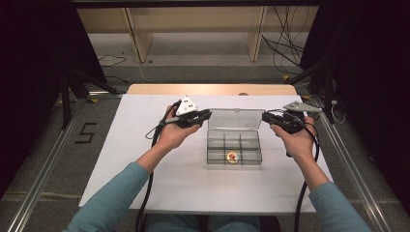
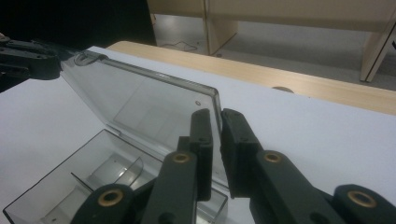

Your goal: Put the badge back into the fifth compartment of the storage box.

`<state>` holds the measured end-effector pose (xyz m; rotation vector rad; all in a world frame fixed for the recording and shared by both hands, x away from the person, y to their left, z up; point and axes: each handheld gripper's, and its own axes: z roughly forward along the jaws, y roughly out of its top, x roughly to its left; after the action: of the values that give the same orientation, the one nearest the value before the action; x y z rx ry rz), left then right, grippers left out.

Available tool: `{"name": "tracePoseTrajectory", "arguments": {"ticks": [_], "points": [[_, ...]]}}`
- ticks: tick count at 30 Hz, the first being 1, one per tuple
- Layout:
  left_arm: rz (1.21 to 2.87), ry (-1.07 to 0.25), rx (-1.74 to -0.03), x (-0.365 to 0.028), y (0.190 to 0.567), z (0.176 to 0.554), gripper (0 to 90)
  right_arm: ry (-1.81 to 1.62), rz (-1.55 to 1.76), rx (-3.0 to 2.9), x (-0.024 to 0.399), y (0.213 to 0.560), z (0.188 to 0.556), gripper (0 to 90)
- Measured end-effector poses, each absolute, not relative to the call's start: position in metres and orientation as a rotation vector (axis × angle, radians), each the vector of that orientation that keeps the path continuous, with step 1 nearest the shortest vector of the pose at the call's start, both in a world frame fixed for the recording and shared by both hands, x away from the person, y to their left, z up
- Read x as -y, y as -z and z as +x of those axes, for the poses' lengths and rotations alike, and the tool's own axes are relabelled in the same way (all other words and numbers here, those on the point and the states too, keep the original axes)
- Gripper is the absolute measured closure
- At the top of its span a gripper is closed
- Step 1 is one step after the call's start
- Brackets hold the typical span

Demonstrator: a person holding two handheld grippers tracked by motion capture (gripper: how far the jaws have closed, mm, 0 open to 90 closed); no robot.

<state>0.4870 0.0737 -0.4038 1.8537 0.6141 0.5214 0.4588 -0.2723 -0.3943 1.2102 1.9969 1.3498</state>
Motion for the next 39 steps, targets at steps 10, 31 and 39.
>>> {"name": "tracePoseTrajectory", "arguments": {"ticks": [10,31,39], "points": [[1.852,-0.531,-0.599,-0.074,0.405,0.485,81.6,-1.356,1.225,-2.000,0.277,0.400,0.456,73.9],[1.850,-0.540,-0.577,-0.075,0.407,0.481,81.3,-1.325,1.272,-2.070,0.278,0.416,0.444,84.4],[1.854,-0.552,-0.560,-0.075,0.408,0.476,80.8,-1.358,1.242,-2.067,0.273,0.417,0.441,90.0]]}}
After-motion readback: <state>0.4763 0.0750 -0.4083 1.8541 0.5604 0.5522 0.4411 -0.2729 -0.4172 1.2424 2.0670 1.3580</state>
